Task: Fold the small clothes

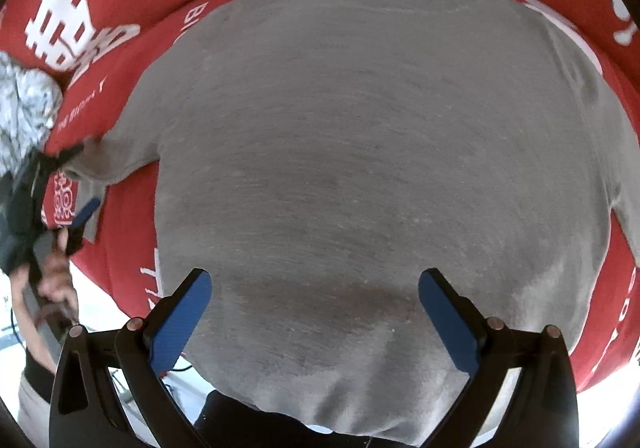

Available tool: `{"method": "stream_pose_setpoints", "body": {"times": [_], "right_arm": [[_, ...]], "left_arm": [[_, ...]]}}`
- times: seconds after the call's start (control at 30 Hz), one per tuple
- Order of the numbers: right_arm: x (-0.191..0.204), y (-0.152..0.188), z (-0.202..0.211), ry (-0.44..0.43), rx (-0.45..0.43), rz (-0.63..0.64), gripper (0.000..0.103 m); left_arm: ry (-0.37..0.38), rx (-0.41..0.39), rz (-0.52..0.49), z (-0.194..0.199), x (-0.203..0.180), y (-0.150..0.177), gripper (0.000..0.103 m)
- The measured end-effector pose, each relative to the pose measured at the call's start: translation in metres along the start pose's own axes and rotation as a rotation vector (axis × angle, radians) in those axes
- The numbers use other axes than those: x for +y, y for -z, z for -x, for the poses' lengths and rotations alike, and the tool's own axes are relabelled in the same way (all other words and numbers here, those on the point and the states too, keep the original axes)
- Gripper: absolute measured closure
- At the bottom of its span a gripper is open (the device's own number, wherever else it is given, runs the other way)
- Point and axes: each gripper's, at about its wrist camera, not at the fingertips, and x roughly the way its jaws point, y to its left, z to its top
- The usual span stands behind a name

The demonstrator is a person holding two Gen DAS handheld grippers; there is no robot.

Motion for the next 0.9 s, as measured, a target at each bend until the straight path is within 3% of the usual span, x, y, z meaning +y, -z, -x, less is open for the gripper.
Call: {"method": "stream_pose_setpoints", "body": {"times": [0.07, 0.27, 0.33, 0.37, 0.4, 0.53, 0.63, 0.9], "right_arm": [[0.004, -0.001, -0.002, 0.011, 0.006, 0.016, 0.0], [0.009, -0.003, -0.008, 0.03, 0.026, 0.041, 0.0], [0.013, -0.005, -0.011, 0.032, 0.032, 0.05, 0.0], [0.015, -0.007, -0.012, 0.03, 0.036, 0.056, 0.0], [0.016, -0.008, -0.013, 0.029, 0.036, 0.059, 0.0], [0.022, -0.01, -0.016, 0.018, 0.037, 0.076, 0.0], [0.024, -0.009, -0.016, 0.012, 0.035, 0.078, 0.0], [0.003, -0.009, -0.001, -0.009, -0.015, 0.012, 0.0]], "left_arm": [[0.028, -0.024, 0.03, -0.004, 0.0, -0.007, 0.012], [-0.012, -0.123, 0.142, 0.005, 0.029, -0.031, 0.013], [-0.025, -0.146, 0.176, 0.01, 0.043, -0.034, 0.039], [-0.013, -0.146, 0.19, 0.011, 0.05, -0.035, 0.075], [0.008, -0.131, 0.202, 0.01, 0.055, -0.036, 0.094], [0.04, -0.16, 0.111, 0.022, 0.049, -0.034, 0.094], [0.13, -0.169, -0.018, 0.038, 0.023, -0.026, 0.094], [0.26, -0.069, -0.399, 0.059, -0.094, 0.026, 0.094]]}}
